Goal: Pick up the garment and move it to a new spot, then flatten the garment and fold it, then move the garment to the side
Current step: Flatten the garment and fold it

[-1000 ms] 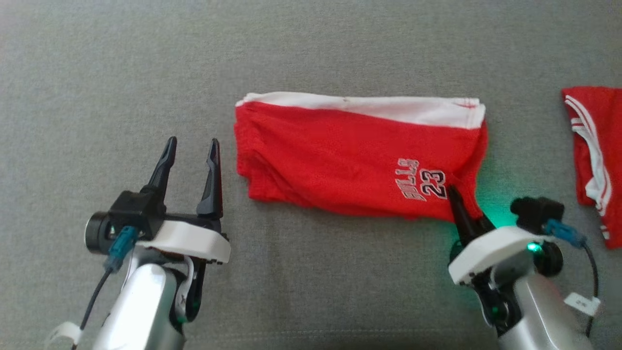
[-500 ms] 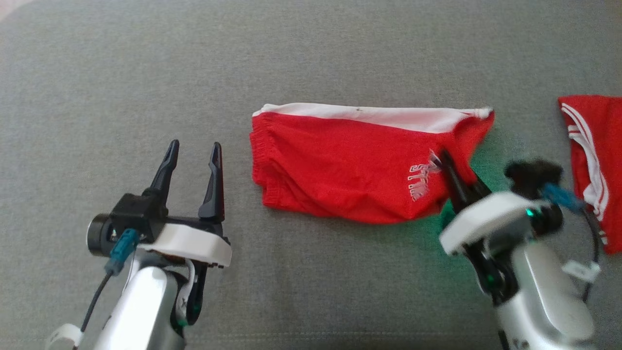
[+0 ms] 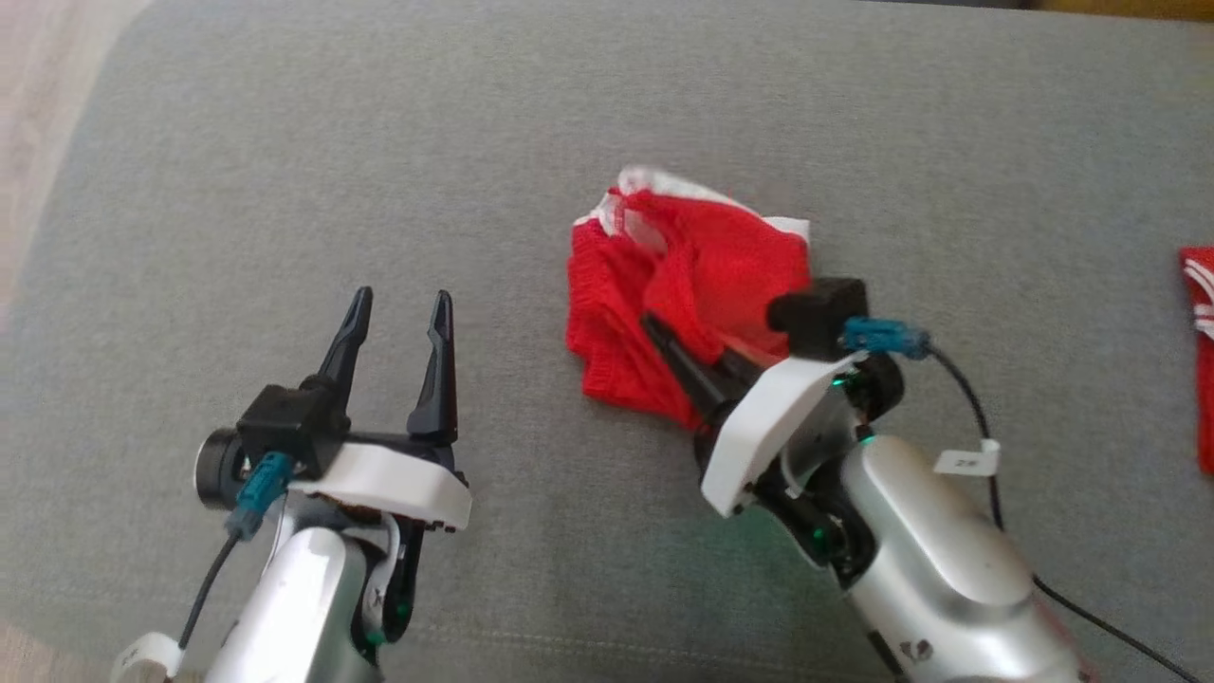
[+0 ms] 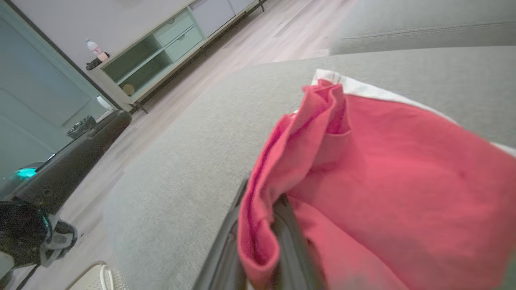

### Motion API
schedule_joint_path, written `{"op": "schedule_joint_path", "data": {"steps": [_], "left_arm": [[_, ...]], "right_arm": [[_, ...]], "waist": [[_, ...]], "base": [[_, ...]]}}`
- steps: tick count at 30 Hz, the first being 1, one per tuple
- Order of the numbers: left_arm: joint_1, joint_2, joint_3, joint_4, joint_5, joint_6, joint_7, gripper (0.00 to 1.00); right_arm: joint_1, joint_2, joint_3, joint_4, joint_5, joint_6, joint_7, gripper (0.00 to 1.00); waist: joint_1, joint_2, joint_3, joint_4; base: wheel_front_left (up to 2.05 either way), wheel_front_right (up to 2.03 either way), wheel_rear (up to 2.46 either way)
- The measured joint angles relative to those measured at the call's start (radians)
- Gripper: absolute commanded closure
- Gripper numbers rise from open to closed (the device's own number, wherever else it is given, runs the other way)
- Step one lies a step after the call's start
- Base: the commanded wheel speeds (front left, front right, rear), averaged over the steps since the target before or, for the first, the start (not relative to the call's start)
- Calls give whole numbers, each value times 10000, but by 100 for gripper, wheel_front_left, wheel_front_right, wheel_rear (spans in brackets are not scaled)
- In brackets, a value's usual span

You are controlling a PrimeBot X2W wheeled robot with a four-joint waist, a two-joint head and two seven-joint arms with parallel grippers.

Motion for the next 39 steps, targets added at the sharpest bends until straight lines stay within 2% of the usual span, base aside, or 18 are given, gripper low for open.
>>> {"op": "schedule_joint_path", "data": {"steps": [3,9,10,11,12,18,22,26,30,35,39], "left_arm": [[18,-25,-40,61,-63,-2,-2,0],[42,-59,-44,82,-63,-2,-4,0],[43,-67,-44,86,-63,-2,-8,0],[42,-69,-42,100,-63,-2,-13,0],[42,-79,-42,119,-63,-2,-13,0],[42,-94,-29,132,-61,-2,-15,0],[44,-77,-2,132,-58,2,-15,0],[128,-27,17,127,-46,15,-15,0],[270,52,29,92,-29,88,-15,0],[402,213,42,-46,10,176,-15,0],[431,362,42,-188,61,178,0,0]], "right_arm": [[-332,-13,663,780,485,0,-410,100],[-831,-35,1220,1457,796,0,-834,100],[-915,-36,1317,1576,800,0,-905,77],[-988,-38,1413,1672,825,0,-993,22],[-1050,-54,1551,1735,826,0,-1083,0],[-1256,-75,2284,1390,437,0,-2150,0],[-1266,-73,2038,727,-109,0,-2982,0],[-907,-192,470,23,-708,0,-3490,0],[223,-349,-1453,-771,-1319,0,-3580,0],[1835,-351,-3528,-1896,-2222,0,-3185,0],[2804,-330,-4623,-2821,-2727,0,-2767,0]], "waist": [[0,0,0,277],[0,0,91,356],[0,0,100,344],[0,0,103,328],[0,0,102,307],[0,0,71,100],[0,0,-9,-111],[0,0,-160,-313],[0,0,-314,-517],[0,0,-459,-761],[0,0,-545,-926]], "base": [[0,0,0],[0,0,0],[0,0,0],[0,0,0],[0,0,0],[0,0,0],[0,0,0],[0,0,0],[0,0,0],[0,0,0],[0,0,0]]}}
